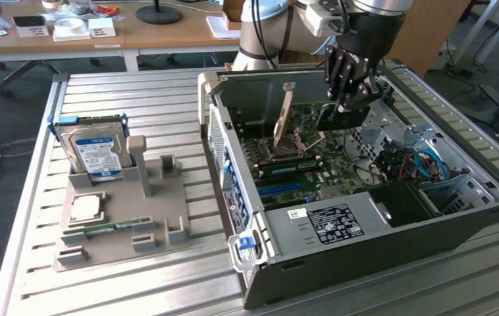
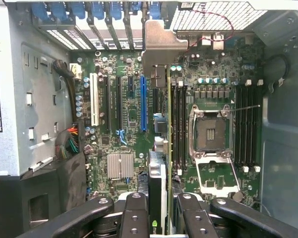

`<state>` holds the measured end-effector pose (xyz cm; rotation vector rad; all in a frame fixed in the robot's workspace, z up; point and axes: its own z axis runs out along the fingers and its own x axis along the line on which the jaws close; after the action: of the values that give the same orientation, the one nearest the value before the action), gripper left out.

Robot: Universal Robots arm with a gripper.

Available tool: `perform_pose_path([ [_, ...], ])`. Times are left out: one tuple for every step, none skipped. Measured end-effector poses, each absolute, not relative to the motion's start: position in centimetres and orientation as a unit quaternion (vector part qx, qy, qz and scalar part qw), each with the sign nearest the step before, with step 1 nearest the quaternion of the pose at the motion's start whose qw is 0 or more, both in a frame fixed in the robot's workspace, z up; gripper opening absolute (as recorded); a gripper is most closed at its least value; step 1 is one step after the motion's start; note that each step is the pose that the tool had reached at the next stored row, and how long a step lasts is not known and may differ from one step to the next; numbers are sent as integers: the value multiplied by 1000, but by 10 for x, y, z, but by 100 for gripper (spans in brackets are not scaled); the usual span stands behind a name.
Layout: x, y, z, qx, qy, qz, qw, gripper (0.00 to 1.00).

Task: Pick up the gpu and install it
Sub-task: 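Insert the gpu into the slot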

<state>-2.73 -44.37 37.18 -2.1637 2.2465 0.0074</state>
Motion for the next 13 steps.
perform_pose_path([
  [-27, -444, 372, -694, 720, 2, 11, 27],
  [-27, -444, 372, -694, 720, 2, 11, 27],
  [-27, -444, 372, -694, 720, 2, 11, 27],
  [-27, -444, 372, -694, 720, 2, 11, 27],
  [-27, -444, 372, -694, 720, 2, 11, 27],
  [-27, -444, 371, -694, 720, 2, 11, 27],
  [-27, -444, 371, -694, 720, 2, 11, 27],
  [-27, -444, 371, -694, 720, 2, 11, 27],
  [-27, -444, 371, -694, 720, 2, 11, 27],
  [-27, -444, 371, -694, 720, 2, 11, 27],
  [-27, -444, 371, -694, 720, 2, 11, 27],
  [-27, -444, 371, -694, 720, 2, 11, 27],
  [-27, -444, 371, -694, 720, 2, 11, 27],
])
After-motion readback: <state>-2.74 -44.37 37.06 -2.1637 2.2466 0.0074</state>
